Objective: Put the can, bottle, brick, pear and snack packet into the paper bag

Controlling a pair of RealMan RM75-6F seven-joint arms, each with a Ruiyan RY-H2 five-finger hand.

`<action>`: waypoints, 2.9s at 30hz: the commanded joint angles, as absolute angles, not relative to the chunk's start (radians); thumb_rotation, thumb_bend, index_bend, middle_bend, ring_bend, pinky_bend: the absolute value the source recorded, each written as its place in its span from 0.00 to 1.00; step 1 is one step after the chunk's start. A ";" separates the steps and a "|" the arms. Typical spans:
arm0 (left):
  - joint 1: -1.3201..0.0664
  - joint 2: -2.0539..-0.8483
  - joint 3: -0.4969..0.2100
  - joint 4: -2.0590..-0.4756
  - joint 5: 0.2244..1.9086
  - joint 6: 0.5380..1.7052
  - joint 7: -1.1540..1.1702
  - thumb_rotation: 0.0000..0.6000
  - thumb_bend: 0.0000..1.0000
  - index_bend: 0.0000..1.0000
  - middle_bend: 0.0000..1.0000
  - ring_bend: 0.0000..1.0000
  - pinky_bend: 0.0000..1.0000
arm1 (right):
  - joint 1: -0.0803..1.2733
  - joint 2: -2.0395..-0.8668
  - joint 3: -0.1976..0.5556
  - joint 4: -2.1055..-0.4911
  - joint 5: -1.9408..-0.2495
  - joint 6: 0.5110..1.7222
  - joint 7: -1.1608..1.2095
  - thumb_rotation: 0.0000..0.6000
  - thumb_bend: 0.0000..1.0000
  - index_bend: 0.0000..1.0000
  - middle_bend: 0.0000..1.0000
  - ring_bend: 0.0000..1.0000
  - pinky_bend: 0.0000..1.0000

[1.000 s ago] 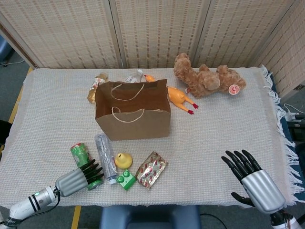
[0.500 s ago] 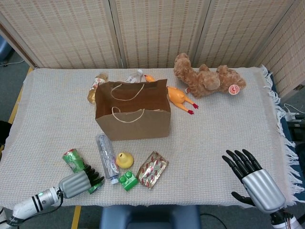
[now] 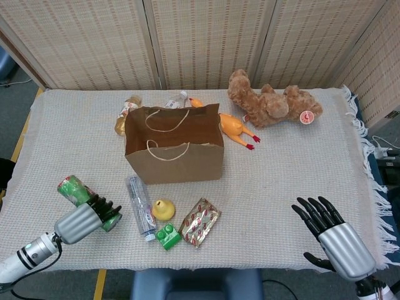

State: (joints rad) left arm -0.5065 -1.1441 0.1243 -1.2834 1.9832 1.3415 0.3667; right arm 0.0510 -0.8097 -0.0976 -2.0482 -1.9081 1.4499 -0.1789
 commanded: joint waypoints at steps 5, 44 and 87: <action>-0.493 -1.061 -0.050 -1.384 1.796 1.471 0.304 1.00 0.60 0.56 0.65 0.56 0.66 | 0.049 -0.811 -0.101 -2.049 -1.921 1.451 -0.187 1.00 0.02 0.00 0.00 0.00 0.00; -0.745 -1.511 -0.522 -1.868 1.356 1.544 -0.004 1.00 0.63 0.58 0.66 0.58 0.67 | 0.062 -0.818 -0.112 -2.048 -1.925 1.416 -0.199 1.00 0.02 0.00 0.00 0.00 0.00; -0.738 -1.400 -0.424 -1.818 1.209 1.313 0.044 1.00 0.42 0.02 0.07 0.03 0.21 | 0.091 -0.816 -0.110 -2.050 -1.887 1.374 -0.184 1.00 0.02 0.00 0.00 0.00 0.00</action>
